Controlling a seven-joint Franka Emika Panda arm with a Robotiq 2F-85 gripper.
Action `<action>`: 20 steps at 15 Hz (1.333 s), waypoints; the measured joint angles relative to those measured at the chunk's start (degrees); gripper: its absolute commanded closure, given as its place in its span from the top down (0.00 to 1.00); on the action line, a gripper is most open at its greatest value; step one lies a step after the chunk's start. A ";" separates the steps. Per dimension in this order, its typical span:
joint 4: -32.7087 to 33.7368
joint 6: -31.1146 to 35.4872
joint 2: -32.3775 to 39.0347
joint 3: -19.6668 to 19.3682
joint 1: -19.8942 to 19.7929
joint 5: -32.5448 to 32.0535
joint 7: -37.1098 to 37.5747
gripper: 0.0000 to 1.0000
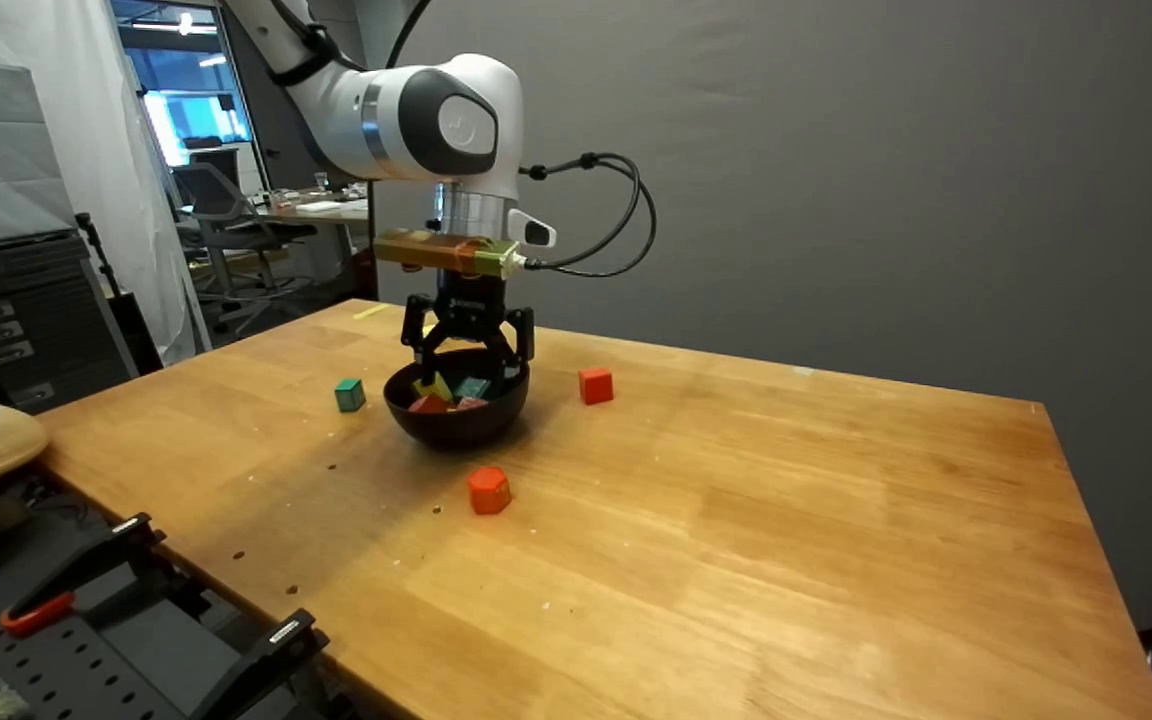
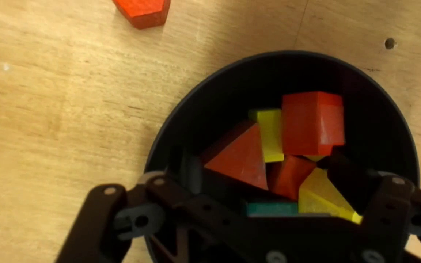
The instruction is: Remove the blocks from the bowl and put them on the table
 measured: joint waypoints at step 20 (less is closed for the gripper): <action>5.03 -4.95 7.18 0.72 3.81 -1.13 9.91 0.45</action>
